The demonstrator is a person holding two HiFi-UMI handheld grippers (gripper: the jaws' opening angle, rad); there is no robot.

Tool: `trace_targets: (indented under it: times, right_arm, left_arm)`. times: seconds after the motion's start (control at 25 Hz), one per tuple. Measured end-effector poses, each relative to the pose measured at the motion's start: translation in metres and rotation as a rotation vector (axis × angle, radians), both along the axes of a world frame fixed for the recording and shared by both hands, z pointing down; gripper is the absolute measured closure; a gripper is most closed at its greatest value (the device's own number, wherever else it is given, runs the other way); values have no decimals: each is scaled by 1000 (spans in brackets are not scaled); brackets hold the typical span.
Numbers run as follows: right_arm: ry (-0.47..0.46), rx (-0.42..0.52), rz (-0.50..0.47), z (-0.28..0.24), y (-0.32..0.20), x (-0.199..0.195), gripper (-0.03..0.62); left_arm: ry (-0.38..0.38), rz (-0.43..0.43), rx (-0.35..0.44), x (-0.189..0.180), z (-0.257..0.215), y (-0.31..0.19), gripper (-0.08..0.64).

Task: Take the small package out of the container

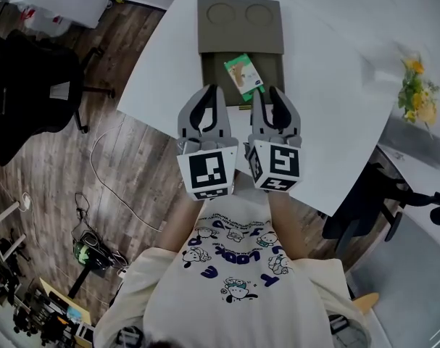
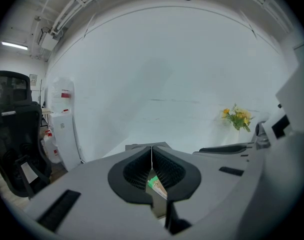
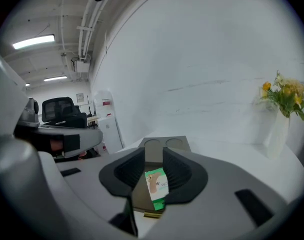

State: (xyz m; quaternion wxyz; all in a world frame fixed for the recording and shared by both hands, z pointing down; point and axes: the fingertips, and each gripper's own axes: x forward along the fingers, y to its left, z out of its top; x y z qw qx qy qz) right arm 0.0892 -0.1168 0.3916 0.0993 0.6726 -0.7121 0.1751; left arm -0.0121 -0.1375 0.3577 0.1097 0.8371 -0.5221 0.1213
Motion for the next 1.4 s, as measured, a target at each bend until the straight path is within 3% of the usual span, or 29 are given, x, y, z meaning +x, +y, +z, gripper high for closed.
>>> trace_targets:
  times: [0.48,1.4]
  right_arm:
    - [8,-90,-78,34,-20,-10,388]
    - [41,-292,-230,92,-53,-16,333]
  left_arm:
    - [-13,-35,-77,-3,32,-16,543]
    - [-11,-91,-176,0,75,-36,543]
